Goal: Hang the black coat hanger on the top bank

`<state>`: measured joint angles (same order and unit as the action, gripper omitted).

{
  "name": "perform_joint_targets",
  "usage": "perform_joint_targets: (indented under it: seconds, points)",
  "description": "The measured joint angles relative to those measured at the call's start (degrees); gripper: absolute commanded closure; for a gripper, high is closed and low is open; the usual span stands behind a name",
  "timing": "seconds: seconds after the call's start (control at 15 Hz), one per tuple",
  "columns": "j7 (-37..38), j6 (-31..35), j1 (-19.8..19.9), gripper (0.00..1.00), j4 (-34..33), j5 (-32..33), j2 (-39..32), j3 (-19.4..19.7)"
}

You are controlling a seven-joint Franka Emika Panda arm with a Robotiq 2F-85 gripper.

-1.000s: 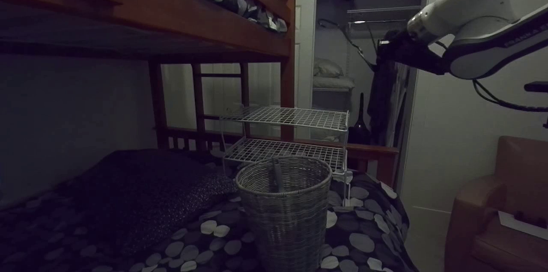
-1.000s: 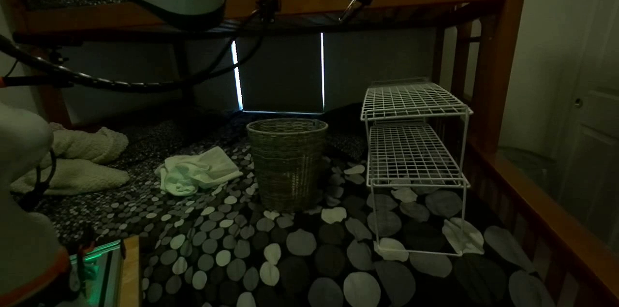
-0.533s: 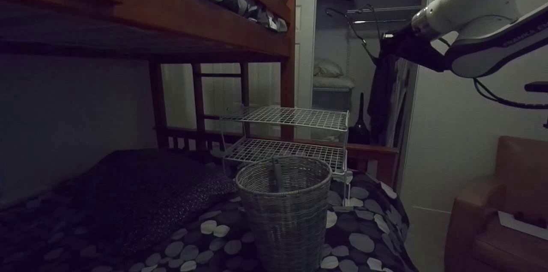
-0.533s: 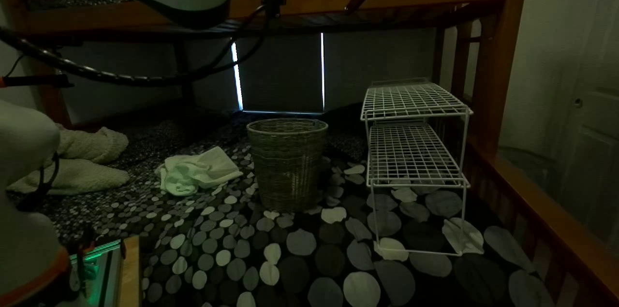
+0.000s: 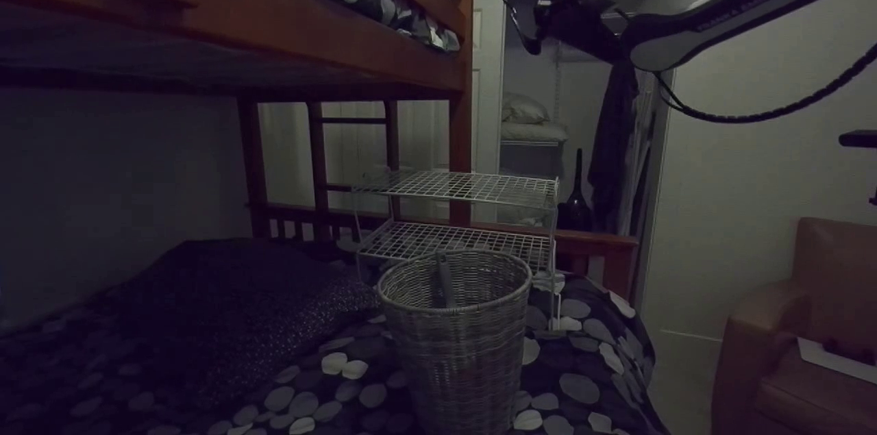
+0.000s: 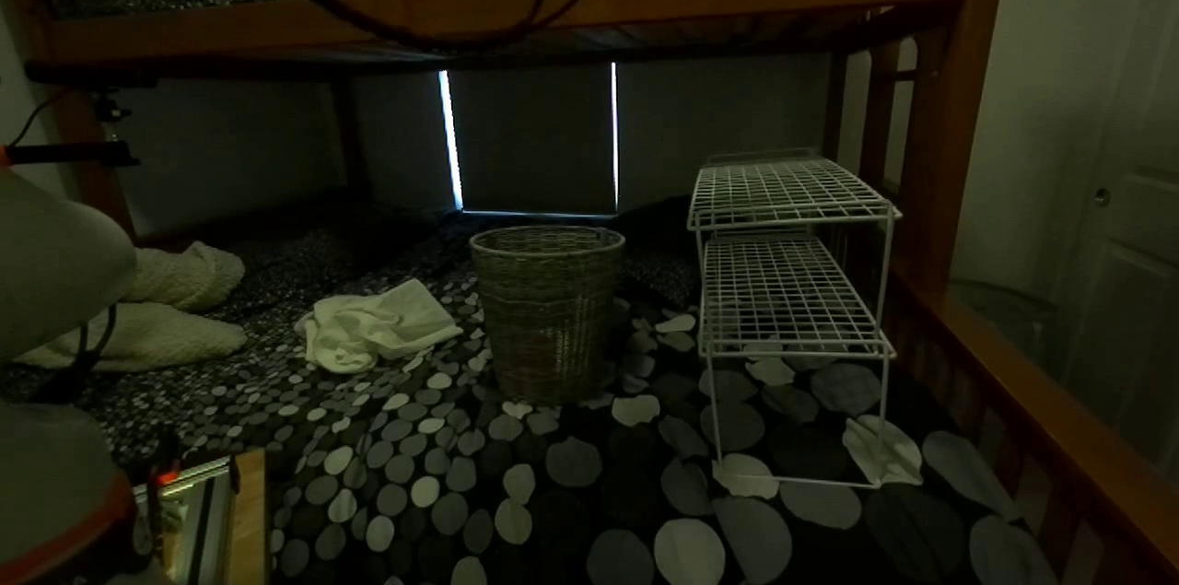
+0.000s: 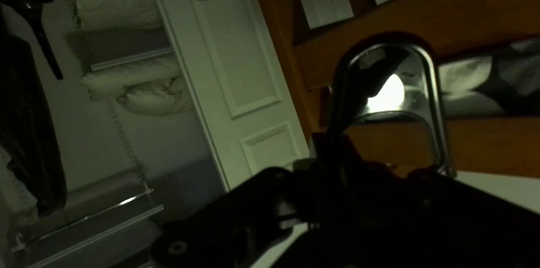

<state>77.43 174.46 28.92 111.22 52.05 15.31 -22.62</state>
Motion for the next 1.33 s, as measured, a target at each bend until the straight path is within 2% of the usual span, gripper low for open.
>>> perform_joint_targets:
  seconds: [0.07,0.13,0.47,0.73,1.13,1.2,1.27,1.33]
  points:
    - [1.85,-1.86,1.77,0.98,-3.19,1.23,-1.23,-2.46]
    - [2.61,-2.7,2.63,0.98,-5.15,1.82,-2.13,-3.67]
    - [3.51,-4.94,3.19,0.98,-6.19,3.22,-2.69,-5.15]
    - [9.74,-13.53,4.66,0.98,-8.46,9.53,-4.1,-10.11]
    - [15.39,-26.41,4.64,0.98,-16.41,19.68,-10.44,-17.78]
    - [15.49,-27.91,4.45,0.98,-17.7,21.06,-11.61,-18.76]
    - [15.52,-29.51,2.05,0.98,-18.98,22.77,-12.98,-17.64]
    - [15.52,-31.09,-2.22,0.98,-20.17,24.28,-14.41,-14.76]
